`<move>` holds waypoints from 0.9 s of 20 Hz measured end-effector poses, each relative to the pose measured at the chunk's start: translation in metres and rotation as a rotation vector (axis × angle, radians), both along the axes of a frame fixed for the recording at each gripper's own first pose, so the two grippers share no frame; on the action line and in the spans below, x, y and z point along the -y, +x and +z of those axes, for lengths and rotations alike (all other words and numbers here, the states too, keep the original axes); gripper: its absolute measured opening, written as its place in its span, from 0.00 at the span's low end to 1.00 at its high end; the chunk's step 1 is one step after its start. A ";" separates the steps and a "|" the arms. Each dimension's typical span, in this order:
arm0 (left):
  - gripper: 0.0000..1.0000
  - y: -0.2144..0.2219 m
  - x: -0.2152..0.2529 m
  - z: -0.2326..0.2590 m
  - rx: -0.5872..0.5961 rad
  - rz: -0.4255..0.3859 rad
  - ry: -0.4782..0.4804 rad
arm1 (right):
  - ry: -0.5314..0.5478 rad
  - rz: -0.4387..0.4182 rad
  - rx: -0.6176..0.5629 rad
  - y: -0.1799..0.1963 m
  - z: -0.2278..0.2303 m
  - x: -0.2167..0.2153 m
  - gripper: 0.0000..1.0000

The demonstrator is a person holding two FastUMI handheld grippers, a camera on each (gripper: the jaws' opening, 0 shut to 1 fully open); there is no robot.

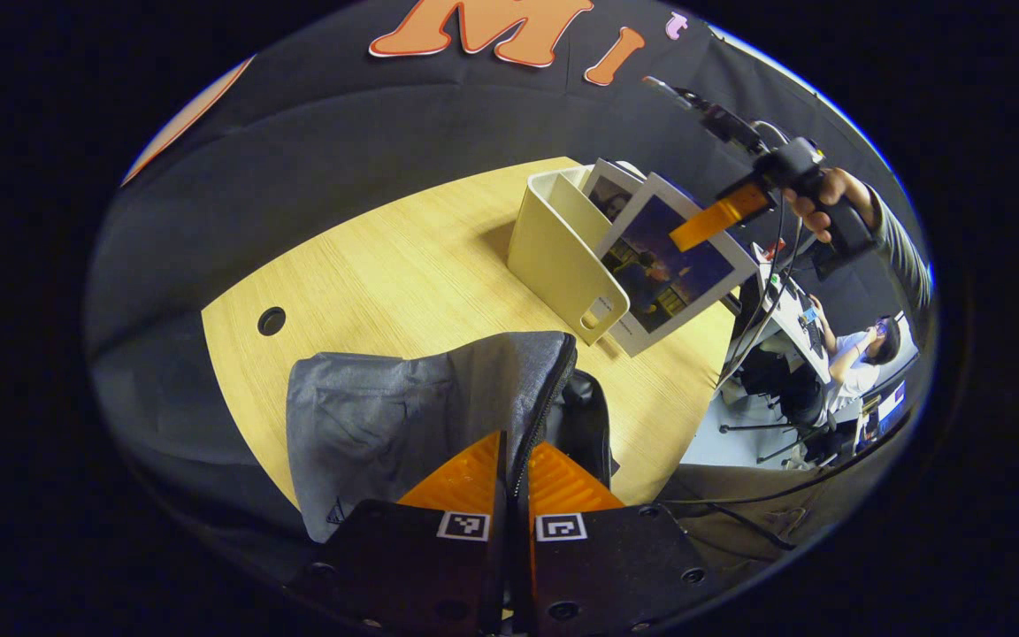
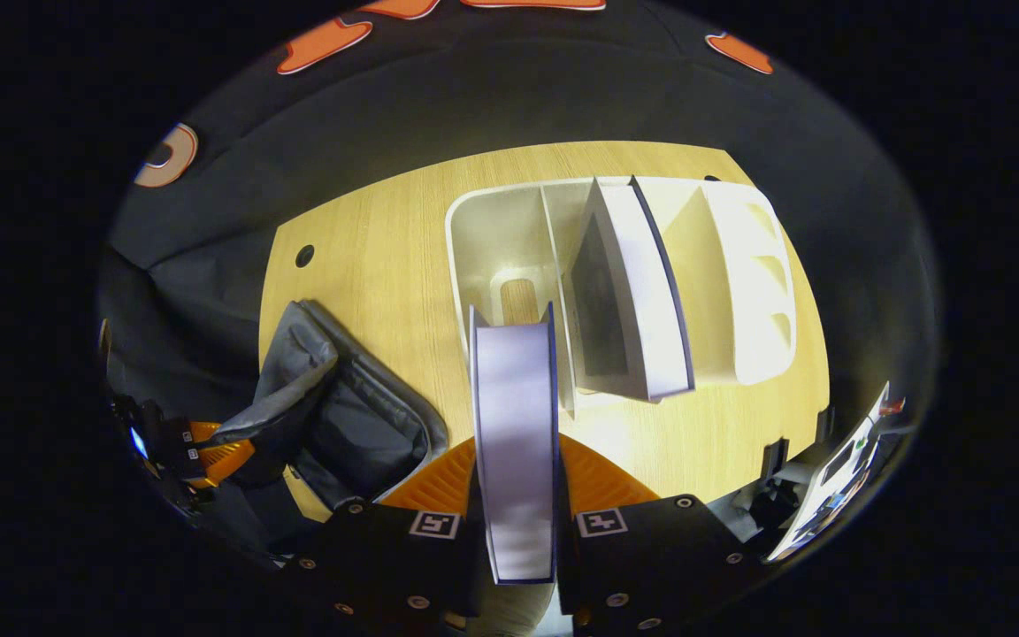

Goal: Open the schoolbag, grab two books from the bookshelf and put them into the schoolbag.

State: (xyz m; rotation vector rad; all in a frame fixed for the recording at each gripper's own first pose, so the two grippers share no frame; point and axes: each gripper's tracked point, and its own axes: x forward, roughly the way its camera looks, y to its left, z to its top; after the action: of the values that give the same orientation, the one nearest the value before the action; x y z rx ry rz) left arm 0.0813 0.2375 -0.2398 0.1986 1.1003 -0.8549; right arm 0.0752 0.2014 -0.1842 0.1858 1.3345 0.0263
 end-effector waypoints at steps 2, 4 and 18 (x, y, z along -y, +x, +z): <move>0.05 -0.004 -0.001 -0.001 0.001 -0.004 0.005 | 0.016 -0.031 0.015 -0.016 0.006 0.002 0.33; 0.05 -0.005 0.002 -0.004 0.000 -0.005 0.010 | 0.039 -0.052 0.012 -0.034 0.007 0.004 0.33; 0.05 0.001 0.022 0.001 0.029 0.029 -0.015 | 0.280 -0.189 0.163 -0.091 0.056 0.006 0.33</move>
State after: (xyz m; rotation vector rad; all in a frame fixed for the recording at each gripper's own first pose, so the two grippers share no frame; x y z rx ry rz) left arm 0.0822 0.2155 -0.2388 0.1820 1.0670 -0.8317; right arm -0.0158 0.1953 -0.1280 0.5359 1.1426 0.0671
